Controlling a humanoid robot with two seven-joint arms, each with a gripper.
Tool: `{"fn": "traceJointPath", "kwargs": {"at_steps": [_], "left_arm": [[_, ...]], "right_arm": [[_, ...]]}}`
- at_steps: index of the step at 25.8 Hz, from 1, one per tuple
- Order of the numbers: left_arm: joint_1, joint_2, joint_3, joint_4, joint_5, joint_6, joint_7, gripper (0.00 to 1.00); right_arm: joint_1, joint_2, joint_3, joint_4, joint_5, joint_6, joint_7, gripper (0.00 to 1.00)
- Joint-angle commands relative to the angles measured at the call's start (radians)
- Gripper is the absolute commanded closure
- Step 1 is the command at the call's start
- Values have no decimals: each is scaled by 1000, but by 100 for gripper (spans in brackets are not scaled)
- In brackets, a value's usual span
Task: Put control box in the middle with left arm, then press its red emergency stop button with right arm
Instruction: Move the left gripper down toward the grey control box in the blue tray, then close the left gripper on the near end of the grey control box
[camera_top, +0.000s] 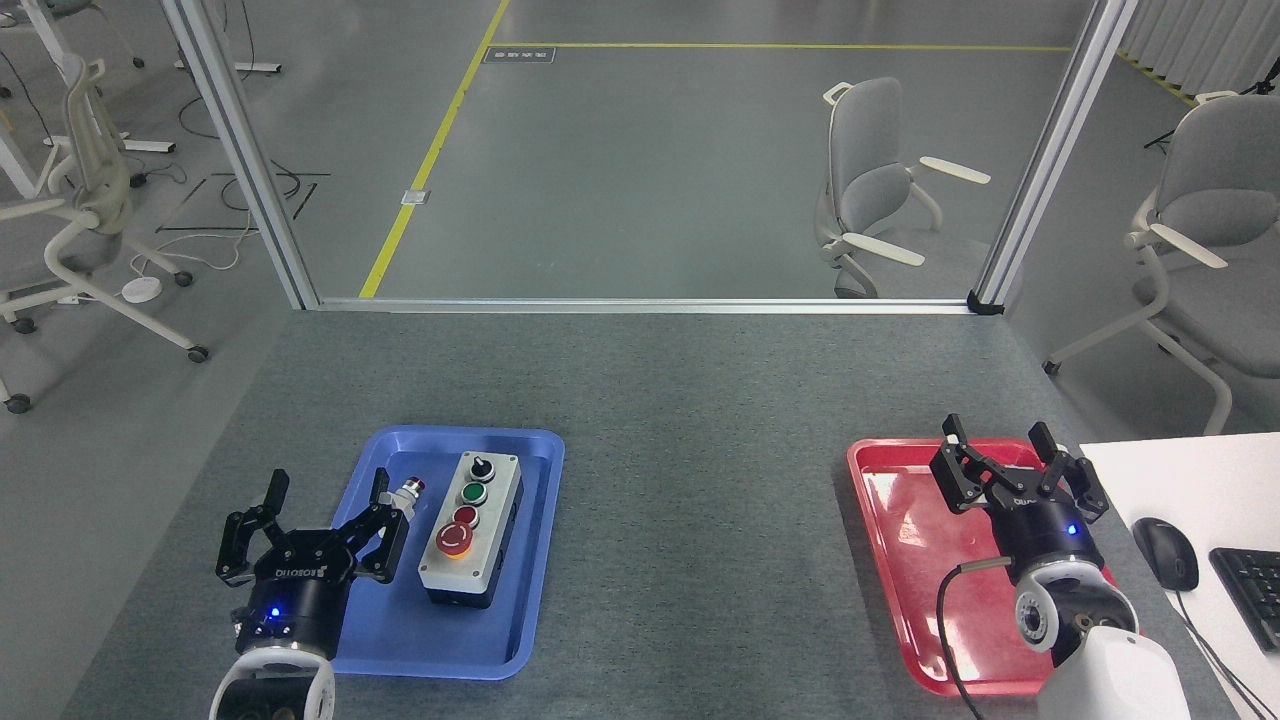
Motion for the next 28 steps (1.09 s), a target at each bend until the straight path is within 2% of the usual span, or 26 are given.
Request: {"fn": "traceJointPath", "kwargs": {"at_steps": [1,6,10,15,19,23,28], "left_arm": [[14,0,0,-4,0,1,8,1],[31,-2,2,-24,1,1,11,1],[69,-5,2,-97,6,1,8,1],[175,-52,-20,-163,9,-15,16,1],[180,-80,-117,-120,-38,12,14,1],[154,-121,-203,-42,-164,125,5,1],[56,-158,-215,138,-187,188,0,1]], "right_arm": [[-2,1,-1,0,0,1,4,1],[-3,-2,1,0,0,1,6,1],[-3,-2,1,0,0,1,6,1],[-3,-1,1,0,-15,-2,7,1],[-11,-1,1,0,-20,-6,9,1],[-13,-1,1,0,-22,-5,9,1],[-13,-7,2,-2,-41,-11,15,1]]}}
